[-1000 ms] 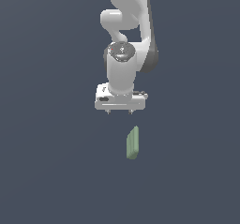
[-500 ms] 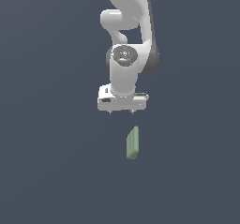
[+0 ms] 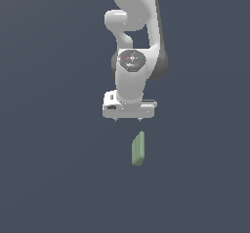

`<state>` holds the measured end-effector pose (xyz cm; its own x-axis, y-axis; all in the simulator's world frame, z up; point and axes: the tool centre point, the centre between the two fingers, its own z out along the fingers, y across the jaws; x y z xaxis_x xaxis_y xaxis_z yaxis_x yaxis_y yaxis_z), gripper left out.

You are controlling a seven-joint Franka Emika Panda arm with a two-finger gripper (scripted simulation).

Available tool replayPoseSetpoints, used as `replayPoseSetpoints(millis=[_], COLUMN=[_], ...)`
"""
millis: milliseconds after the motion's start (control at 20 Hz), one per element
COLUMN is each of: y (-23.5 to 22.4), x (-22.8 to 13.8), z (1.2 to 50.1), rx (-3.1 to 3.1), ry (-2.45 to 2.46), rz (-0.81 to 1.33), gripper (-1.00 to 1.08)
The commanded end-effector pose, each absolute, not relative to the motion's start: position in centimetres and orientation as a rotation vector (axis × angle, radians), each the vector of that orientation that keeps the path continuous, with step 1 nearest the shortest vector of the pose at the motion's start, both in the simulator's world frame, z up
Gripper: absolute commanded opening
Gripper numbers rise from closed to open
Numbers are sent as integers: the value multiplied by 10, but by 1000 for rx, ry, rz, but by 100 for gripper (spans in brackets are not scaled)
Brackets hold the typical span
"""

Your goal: Pick up the object and move it to a goal position.

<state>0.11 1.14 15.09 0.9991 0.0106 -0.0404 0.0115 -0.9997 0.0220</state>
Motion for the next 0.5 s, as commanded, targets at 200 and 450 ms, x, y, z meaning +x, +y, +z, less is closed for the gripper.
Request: replayPoseSetpoints(millis=[200, 450], y=[22, 35], x=[27, 54], z=[150, 149], rx=[3122, 3128], ry=[-21, -63], rz=[-46, -28], gripper=[100, 100])
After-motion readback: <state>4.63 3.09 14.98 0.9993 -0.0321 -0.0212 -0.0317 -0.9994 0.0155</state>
